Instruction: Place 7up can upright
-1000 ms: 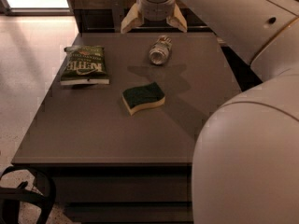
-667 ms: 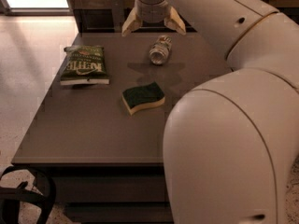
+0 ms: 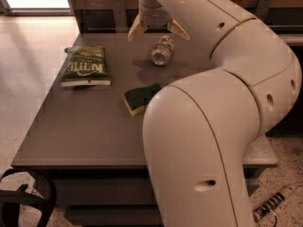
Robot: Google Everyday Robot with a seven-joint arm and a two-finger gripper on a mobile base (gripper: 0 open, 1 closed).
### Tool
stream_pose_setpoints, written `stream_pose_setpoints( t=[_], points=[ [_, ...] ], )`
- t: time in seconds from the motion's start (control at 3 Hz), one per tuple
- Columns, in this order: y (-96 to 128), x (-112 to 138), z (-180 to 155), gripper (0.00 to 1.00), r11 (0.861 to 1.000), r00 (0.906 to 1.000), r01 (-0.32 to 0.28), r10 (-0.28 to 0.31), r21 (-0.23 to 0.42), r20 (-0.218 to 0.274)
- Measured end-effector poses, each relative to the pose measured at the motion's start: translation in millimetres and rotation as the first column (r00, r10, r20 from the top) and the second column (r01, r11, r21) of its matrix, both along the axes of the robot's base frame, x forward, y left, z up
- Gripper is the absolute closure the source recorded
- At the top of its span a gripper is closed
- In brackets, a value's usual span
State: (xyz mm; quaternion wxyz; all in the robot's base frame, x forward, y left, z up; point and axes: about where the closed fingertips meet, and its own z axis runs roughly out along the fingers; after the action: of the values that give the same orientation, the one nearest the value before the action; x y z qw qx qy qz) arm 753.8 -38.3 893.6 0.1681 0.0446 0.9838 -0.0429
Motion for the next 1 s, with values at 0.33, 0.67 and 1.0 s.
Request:
stream_pose_setpoints(
  t=[0.33,0.67,1.0],
  points=[
    [-8,8,-8,0.00,1.000,0.9996,0.019,-0.019,0.021,-0.020],
    [-15,13,-15,0.00,0.999,0.9988,0.035,-0.034,0.039,-0.034],
    [-19,18,-22,0.00,0.998,0.9975,0.052,-0.050,0.042,-0.050]
  ],
)
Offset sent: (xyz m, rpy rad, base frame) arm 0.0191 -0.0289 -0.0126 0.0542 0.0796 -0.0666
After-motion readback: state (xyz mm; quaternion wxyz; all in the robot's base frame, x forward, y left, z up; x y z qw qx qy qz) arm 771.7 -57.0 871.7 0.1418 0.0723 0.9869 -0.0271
